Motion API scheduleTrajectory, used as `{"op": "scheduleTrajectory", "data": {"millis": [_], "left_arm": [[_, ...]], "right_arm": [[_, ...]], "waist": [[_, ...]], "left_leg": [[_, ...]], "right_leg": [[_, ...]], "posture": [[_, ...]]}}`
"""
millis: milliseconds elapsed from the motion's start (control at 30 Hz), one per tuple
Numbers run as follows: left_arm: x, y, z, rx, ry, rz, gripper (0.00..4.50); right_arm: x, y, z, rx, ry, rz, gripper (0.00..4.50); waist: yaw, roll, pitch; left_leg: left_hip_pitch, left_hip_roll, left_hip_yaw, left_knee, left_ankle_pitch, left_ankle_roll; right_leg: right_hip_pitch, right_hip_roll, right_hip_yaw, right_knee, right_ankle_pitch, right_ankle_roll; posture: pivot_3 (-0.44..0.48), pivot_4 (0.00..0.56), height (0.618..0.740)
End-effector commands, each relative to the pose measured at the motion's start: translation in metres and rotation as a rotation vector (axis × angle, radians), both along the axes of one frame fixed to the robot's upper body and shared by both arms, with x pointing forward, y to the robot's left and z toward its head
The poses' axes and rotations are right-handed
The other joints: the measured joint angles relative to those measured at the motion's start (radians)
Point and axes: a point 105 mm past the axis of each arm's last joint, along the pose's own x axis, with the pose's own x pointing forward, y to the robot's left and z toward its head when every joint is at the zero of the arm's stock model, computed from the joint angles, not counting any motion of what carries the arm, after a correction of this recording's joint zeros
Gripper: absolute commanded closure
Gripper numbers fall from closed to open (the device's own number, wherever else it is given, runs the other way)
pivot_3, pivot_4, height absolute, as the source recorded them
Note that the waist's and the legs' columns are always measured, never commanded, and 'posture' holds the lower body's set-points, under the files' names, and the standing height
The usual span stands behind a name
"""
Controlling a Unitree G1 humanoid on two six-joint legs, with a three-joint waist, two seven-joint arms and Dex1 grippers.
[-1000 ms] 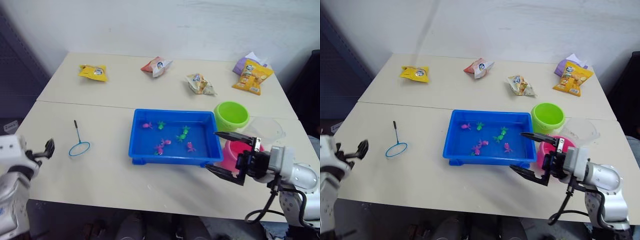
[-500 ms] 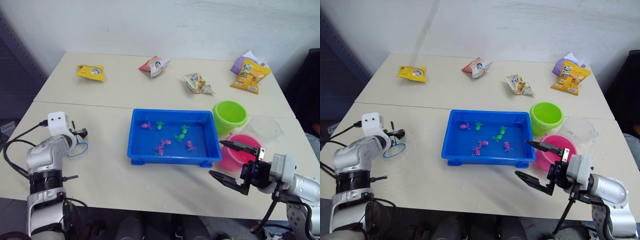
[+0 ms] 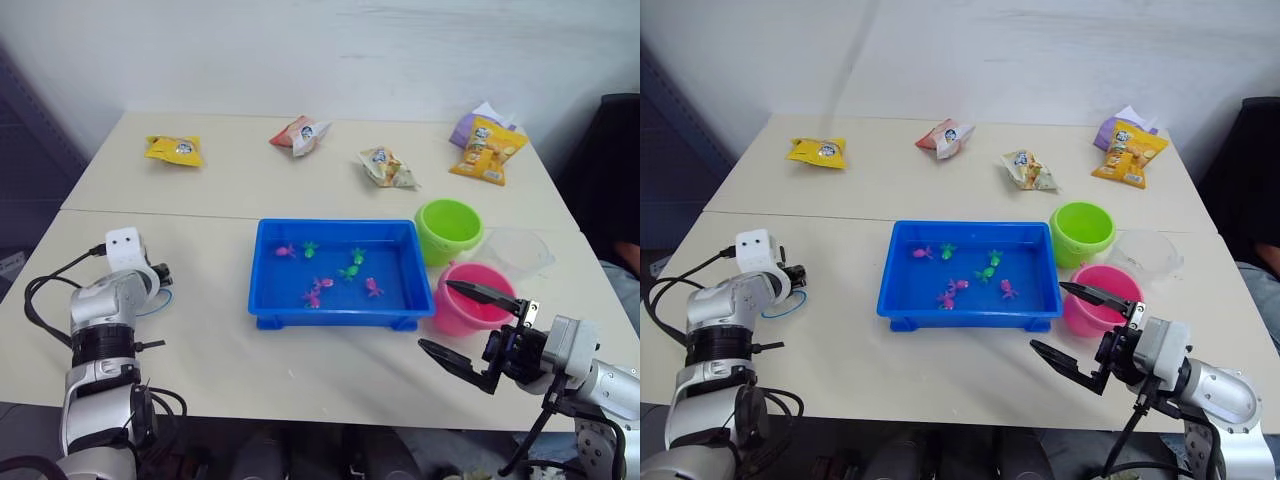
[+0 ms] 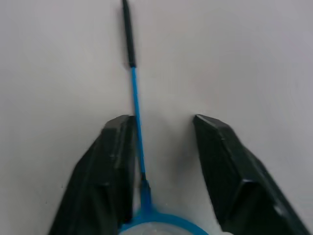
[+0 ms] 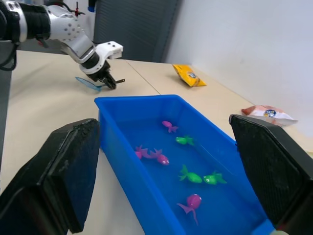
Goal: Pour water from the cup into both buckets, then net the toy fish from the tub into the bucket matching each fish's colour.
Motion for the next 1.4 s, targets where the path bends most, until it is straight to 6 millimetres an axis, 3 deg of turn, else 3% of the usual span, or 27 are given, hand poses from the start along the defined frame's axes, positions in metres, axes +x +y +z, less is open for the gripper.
{"op": "scheduleTrajectory", "data": {"millis": [33,67,133,233,333,367,500,600,667,800,867,1000,1100,1400], "left_arm": [[-0.023,0.003,-0.033,-0.071,0.103,0.058,4.15],[-0.023,0.003,-0.032,-0.078,0.088,0.066,4.45],[-0.02,0.002,-0.027,-0.097,0.033,0.083,4.45],[-0.002,0.006,0.015,-0.036,-0.256,0.044,4.45],[0.003,-0.005,0.075,-0.036,-0.547,-0.115,4.45],[0.001,-0.01,0.097,-0.032,-0.639,-0.205,4.45],[-0.014,-0.042,0.148,-0.126,-0.799,-0.589,4.45],[-0.029,-0.079,0.177,0.027,-0.804,-1.047,4.45],[-0.04,-0.109,0.179,0.106,-0.735,-1.358,4.45],[-0.053,-0.146,0.163,0.296,-0.481,-1.806,4.45],[-0.058,-0.162,0.155,0.328,-0.399,-1.954,4.45],[-0.071,-0.209,0.146,0.327,-0.413,-2.189,4.45],[-0.074,-0.229,0.138,0.317,-0.416,-2.251,4.45],[-0.061,-0.251,0.139,0.339,-0.416,-2.245,4.45]], "right_arm": [[-0.003,0.001,0.012,-0.009,-0.064,-0.003,0.0],[-0.002,0.0,0.011,-0.009,-0.06,-0.001,0.0],[-0.002,0.0,0.01,-0.013,-0.055,0.003,0.0],[0.0,-0.003,0.015,-0.018,-0.107,-0.011,0.0],[0.009,-0.009,0.021,-0.019,-0.108,-0.048,0.0],[0.014,-0.012,0.023,-0.025,-0.089,-0.08,0.0],[0.021,-0.012,0.028,-0.08,-0.004,-0.084,0.0],[0.03,-0.004,0.038,-0.199,0.077,-0.111,0.0],[0.03,0.01,0.051,-0.207,0.129,-0.042,0.0],[0.026,0.032,0.06,-0.209,0.275,0.097,0.0],[0.028,0.038,0.056,-0.222,0.345,0.122,0.0],[0.037,0.054,0.042,-0.219,0.441,0.116,0.0],[0.045,0.063,0.038,-0.211,0.48,0.103,0.0],[0.045,0.091,0.028,-0.193,0.556,0.164,0.0]], "waist": [[0.001,0.001,-0.001],[0.004,0.002,-0.001],[0.006,0.002,-0.001],[0.006,0.002,-0.001],[0.009,-0.003,0.002],[0.011,-0.005,0.003],[0.015,-0.005,0.004],[0.019,0.0,0.006],[0.02,0.001,0.006],[0.028,0.002,0.006],[0.029,0.002,0.006],[0.028,0.003,0.007],[0.025,0.003,0.007],[0.029,0.003,0.007]], "left_leg": [[0.0,0.0,0.0,0.0,0.0,0.0],[0.0,0.0,0.0,0.0,0.0,0.0],[0.0,0.0,0.0,0.001,0.0,0.0],[0.0,0.0,0.0,0.0,-0.001,0.0],[-0.004,0.0,-0.001,0.001,0.0,0.0],[-0.004,0.0,-0.001,0.001,0.0,-0.001],[-0.005,0.0,-0.002,0.001,0.0,-0.001],[-0.006,0.0,-0.001,0.001,-0.001,0.0],[-0.005,0.0,-0.001,0.001,-0.001,0.0],[-0.006,0.0,-0.003,-0.001,-0.001,0.0],[-0.007,0.0,-0.004,-0.002,-0.001,0.0],[-0.012,0.0,-0.004,0.002,-0.002,0.004],[-0.018,0.0,-0.004,0.005,-0.003,0.007],[-0.026,0.0,-0.006,0.017,-0.003,0.01]], "right_leg": [[0.0,0.0,0.0,0.0,0.0,0.0],[0.0,0.0,0.0,0.0,0.0,0.0],[0.0,-0.001,0.0,0.0,0.0,0.0],[0.0,-0.001,0.0,-0.001,0.0,0.0],[-0.002,0.0,-0.002,0.0,0.0,0.0],[-0.002,0.0,-0.002,0.0,0.0,0.0],[-0.002,-0.001,-0.002,-0.003,0.001,-0.002],[-0.002,-0.001,-0.002,-0.005,0.0,-0.002],[-0.002,-0.002,-0.002,-0.004,0.0,-0.004],[-0.002,-0.002,-0.004,-0.006,-0.001,-0.006],[-0.003,-0.002,-0.004,-0.008,-0.001,-0.007],[-0.004,-0.002,-0.005,-0.011,-0.001,-0.005],[-0.005,-0.001,-0.005,-0.011,0.001,-0.002],[-0.01,-0.001,-0.007,-0.005,0.002,-0.001]], "posture": [[0.0,0.15,0.738],[0.0,0.15,0.738],[0.0,0.15,0.738],[0.0,0.15,0.738],[0.0,0.15,0.738],[0.0,0.15,0.738],[0.0,0.15,0.738],[0.0,0.15,0.738],[0.0,0.15,0.738],[0.0,0.15,0.738],[0.0,0.15,0.738],[0.0,0.15,0.738],[0.0,0.15,0.738],[0.0,0.15,0.738]]}}
